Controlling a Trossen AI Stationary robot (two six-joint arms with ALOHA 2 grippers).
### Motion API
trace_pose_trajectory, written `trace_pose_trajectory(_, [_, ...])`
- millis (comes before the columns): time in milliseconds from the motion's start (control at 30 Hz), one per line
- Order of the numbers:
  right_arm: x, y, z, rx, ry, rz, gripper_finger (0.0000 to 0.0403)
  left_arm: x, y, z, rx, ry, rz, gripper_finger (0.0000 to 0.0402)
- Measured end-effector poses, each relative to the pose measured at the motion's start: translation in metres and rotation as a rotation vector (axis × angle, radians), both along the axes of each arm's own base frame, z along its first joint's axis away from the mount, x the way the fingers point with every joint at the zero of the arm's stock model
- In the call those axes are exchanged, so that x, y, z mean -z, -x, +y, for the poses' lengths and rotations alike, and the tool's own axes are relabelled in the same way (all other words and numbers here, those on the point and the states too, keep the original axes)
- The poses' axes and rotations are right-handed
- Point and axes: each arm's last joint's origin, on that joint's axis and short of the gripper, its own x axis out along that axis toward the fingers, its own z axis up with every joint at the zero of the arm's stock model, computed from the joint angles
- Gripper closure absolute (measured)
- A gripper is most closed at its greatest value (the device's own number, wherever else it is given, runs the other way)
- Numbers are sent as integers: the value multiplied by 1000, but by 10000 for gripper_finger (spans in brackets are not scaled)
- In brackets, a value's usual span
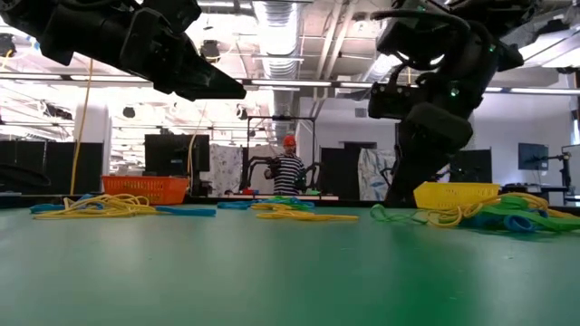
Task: Sort rubber bands into baskets
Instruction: Put the green rubber band into the orange bin
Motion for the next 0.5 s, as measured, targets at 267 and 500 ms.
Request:
trace_pose_trajectory(267, [-1,-1,-1,9,9,-16,217,0,0,0,0,0,0,244])
trace_pose_trajectory(500, [-3,-4,-1,10,10,-54,189,0,0,0,-1,1,-1,244])
